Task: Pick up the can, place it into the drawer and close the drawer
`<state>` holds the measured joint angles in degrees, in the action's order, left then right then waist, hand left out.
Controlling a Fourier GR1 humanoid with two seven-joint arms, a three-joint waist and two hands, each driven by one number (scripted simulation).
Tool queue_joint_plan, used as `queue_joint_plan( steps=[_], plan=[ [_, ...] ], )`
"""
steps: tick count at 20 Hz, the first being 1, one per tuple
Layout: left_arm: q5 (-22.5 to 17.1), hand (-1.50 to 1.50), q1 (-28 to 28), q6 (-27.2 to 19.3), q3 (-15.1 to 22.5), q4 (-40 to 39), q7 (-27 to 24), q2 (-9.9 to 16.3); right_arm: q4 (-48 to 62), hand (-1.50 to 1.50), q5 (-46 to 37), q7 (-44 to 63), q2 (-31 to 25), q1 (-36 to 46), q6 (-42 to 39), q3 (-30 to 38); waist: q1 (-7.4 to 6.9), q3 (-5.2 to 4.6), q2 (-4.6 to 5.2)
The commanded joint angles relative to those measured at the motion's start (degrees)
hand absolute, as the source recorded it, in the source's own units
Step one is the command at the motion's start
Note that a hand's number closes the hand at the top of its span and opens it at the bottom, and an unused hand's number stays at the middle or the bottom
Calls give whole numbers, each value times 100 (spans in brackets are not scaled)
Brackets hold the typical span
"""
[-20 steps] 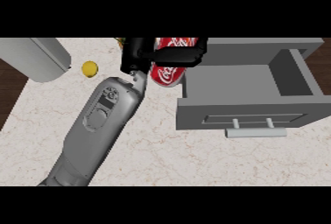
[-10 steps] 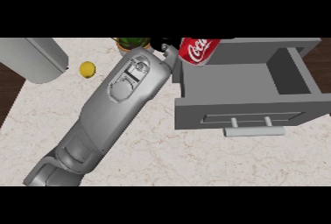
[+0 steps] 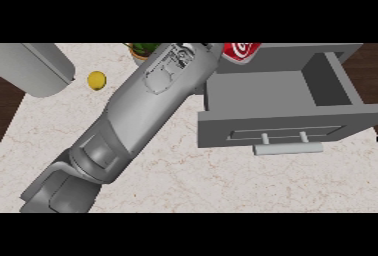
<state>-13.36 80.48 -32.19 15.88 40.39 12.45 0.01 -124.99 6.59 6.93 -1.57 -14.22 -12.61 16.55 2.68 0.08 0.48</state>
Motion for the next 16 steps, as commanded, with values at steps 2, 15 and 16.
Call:
queue_joint_plan(
  steps=[2, 15, 16],
  plan=[
    [-439, 150, 313, 15, 119, -744, -514, -1, 350, -150, -54, -190, -15, 148, -41, 13, 65, 3, 30],
    [-1112, 150, 254, -377, 1085, -1399, -1066, -1, 270, -150, -33, 171, -133, 484, 45, -25, 253, 7, 61],
    [-1116, 150, 515, -374, 1101, -1538, -939, -1, 354, -150, -263, 16, -21, 526, 71, -235, 260, 9, 73]
  ],
)
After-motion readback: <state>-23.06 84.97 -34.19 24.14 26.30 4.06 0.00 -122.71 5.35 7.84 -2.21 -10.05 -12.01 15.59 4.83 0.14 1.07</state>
